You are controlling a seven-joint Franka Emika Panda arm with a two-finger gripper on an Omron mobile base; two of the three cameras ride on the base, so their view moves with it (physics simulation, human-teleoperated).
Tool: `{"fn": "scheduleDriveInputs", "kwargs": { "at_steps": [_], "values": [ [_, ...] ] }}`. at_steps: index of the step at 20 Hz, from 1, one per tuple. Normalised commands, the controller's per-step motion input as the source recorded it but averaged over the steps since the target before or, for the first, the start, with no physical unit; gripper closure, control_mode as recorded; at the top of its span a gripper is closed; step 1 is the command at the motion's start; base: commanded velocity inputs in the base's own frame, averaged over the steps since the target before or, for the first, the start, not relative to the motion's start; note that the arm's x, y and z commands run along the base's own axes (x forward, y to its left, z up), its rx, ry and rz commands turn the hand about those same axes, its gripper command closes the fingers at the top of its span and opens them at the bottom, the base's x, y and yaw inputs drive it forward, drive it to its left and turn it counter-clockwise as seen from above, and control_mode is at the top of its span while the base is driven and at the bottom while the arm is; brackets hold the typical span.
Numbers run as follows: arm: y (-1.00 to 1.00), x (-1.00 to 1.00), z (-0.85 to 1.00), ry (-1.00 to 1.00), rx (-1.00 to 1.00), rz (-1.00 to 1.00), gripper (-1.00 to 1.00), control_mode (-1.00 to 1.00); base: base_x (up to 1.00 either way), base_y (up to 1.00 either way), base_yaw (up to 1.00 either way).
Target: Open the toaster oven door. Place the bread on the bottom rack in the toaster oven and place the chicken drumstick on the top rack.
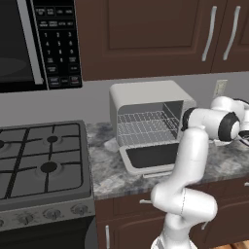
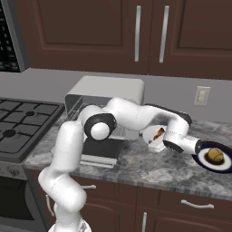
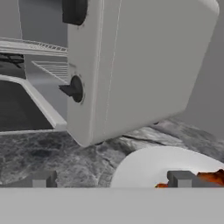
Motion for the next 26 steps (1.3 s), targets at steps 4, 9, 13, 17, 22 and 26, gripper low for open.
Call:
{"fn": "scheduleDriveInputs", "kwargs": {
  "at_steps": [4, 9, 13, 17, 22, 26],
  "values": [
    [0.62, 0.0, 0.04, 0.0, -0.16, -0.02, -1.0, -1.0, 0.0, 0.0, 0.0],
    [0.02, 0.19, -0.04, 0.0, -0.03, -0.13, -1.0, -1.0, 0.0, 0.0, 0.0],
    [0.0, 0.57, -0.05, 0.0, 0.0, -0.2, -1.0, -1.0, 0.0, 0.0, 0.0],
    [-0.26, 0.5, -0.33, 0.0, 0.01, -0.2, -1.0, -1.0, 0.0, 0.0, 0.0],
    [-0.2, 0.3, -0.43, -0.01, 0.0, -0.16, -1.0, -1.0, 0.0, 0.0, 0.0],
    [-0.34, 0.35, -0.37, -0.04, 0.0, -0.14, -1.0, -1.0, 0.0, 0.0, 0.0]
  ]
}}
